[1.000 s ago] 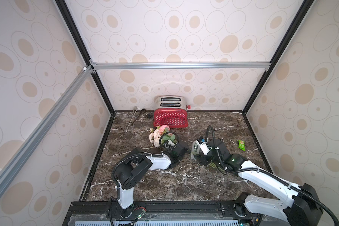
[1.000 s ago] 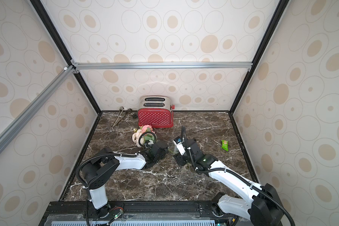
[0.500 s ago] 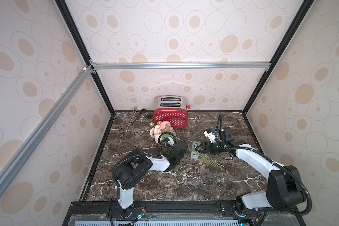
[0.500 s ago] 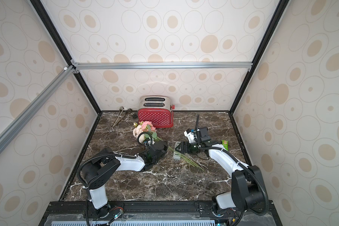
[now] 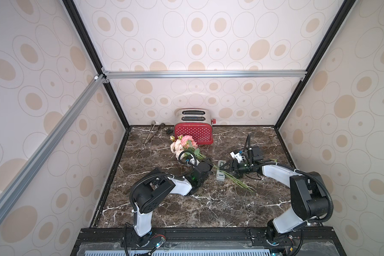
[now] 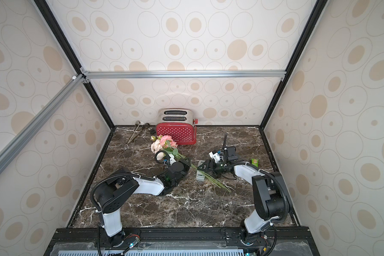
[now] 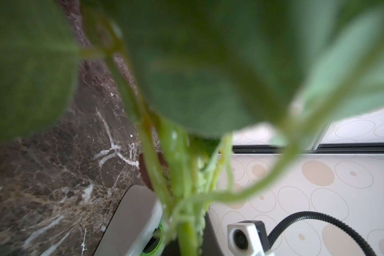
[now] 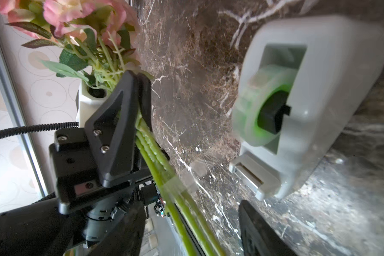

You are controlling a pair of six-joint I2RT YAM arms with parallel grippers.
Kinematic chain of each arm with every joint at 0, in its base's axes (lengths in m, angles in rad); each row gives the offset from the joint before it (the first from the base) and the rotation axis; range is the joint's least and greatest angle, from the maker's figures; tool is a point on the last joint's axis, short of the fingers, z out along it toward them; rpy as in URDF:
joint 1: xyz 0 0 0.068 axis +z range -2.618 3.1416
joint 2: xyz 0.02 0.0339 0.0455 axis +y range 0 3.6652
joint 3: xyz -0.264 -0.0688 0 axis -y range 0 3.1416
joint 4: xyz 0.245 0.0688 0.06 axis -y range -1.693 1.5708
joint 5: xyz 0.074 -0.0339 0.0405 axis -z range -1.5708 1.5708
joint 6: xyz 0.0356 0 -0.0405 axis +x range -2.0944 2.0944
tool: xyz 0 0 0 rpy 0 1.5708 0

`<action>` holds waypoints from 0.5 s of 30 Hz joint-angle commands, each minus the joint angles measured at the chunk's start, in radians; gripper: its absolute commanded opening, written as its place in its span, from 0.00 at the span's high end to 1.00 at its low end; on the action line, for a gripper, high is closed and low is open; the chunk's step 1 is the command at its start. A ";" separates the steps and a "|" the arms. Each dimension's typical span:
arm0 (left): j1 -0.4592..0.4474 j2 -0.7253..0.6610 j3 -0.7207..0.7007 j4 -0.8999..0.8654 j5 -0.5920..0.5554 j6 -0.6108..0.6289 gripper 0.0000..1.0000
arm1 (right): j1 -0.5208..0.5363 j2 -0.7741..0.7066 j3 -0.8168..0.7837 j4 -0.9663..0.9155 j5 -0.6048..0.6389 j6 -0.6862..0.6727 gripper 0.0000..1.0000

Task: Wrap bouquets with tape
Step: Stick the tape to the bouquet, then wrap the tape around the bouquet.

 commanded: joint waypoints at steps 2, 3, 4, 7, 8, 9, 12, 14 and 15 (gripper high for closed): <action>0.006 0.011 0.004 0.088 -0.005 0.031 1.00 | -0.004 0.028 -0.037 0.133 -0.091 0.117 0.33; 0.006 0.012 0.004 0.089 -0.006 0.031 1.00 | -0.004 0.037 -0.040 0.145 -0.097 0.132 0.34; 0.005 0.014 0.005 0.091 -0.004 0.030 1.00 | -0.004 0.046 -0.049 0.176 -0.106 0.157 0.34; 0.008 0.018 0.006 0.095 -0.003 0.031 1.00 | -0.004 0.065 -0.087 0.312 -0.130 0.255 0.38; 0.008 0.017 0.004 0.093 -0.003 0.031 1.00 | -0.004 0.074 -0.094 0.359 -0.139 0.288 0.41; 0.008 0.020 0.004 0.096 -0.003 0.031 1.00 | -0.003 0.082 -0.101 0.395 -0.148 0.310 0.44; 0.008 0.022 0.005 0.099 -0.001 0.031 1.00 | -0.004 0.097 -0.102 0.437 -0.158 0.348 0.46; 0.008 0.023 0.005 0.099 0.000 0.031 1.00 | -0.004 0.099 -0.107 0.469 -0.156 0.379 0.47; 0.009 0.023 0.006 0.100 0.000 0.031 1.00 | -0.005 0.103 -0.112 0.501 -0.159 0.401 0.47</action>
